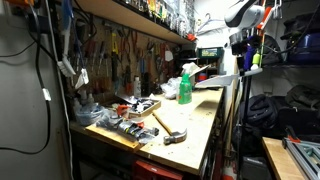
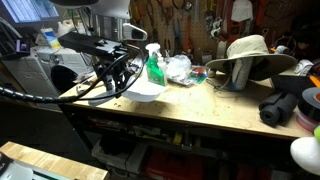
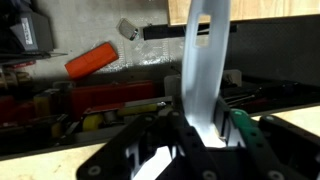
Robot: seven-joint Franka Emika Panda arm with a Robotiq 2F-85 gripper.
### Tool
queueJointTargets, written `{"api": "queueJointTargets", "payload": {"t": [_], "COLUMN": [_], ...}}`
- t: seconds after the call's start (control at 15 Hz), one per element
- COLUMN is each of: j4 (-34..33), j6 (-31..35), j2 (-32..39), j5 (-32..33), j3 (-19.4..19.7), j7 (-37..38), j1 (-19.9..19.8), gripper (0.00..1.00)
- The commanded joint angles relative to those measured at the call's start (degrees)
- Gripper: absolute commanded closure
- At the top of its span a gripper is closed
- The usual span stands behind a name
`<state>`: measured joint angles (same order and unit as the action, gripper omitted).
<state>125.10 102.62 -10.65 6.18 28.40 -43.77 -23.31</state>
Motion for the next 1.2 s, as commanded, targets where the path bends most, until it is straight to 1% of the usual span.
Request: {"api": "queueJointTargets", "payload": {"t": [0.0,0.2,0.33,0.47,0.6,0.73,0.8,0.87,0.93,1.0,1.13], "j4": [-4.0,-5.1,-5.6,-5.9,-5.9,-6.5,-6.8,-6.2,-6.5,-5.6,-6.0], "j6": [-0.4,1.8,4.5,7.9,13.6,17.2,20.0,25.0,25.0,22.9,24.3], "j2": [5.0,7.1,8.2,9.6,11.1,13.0,14.1,14.8,15.4,13.7,15.0], "j5": [-0.5,0.2,0.6,1.3,1.2,0.7,0.4,0.1,-3.8,-0.9,-2.3], "j3": [0.6,0.7,0.9,0.8,0.9,1.2,1.4,1.3,0.8,0.7,0.5], "j7": [8.4,16.4,21.3,26.4,29.5,32.5,33.2,32.2,29.8,31.2,31.0], "j1": [-1.4,-2.4,-3.1,-3.8,-4.3,-5.0,-5.4,-5.7,-5.8,-5.5,-5.7], "gripper": [0.92,0.92,0.92,0.92,0.92,0.92,0.92,0.92,0.92,0.67,0.67]}}
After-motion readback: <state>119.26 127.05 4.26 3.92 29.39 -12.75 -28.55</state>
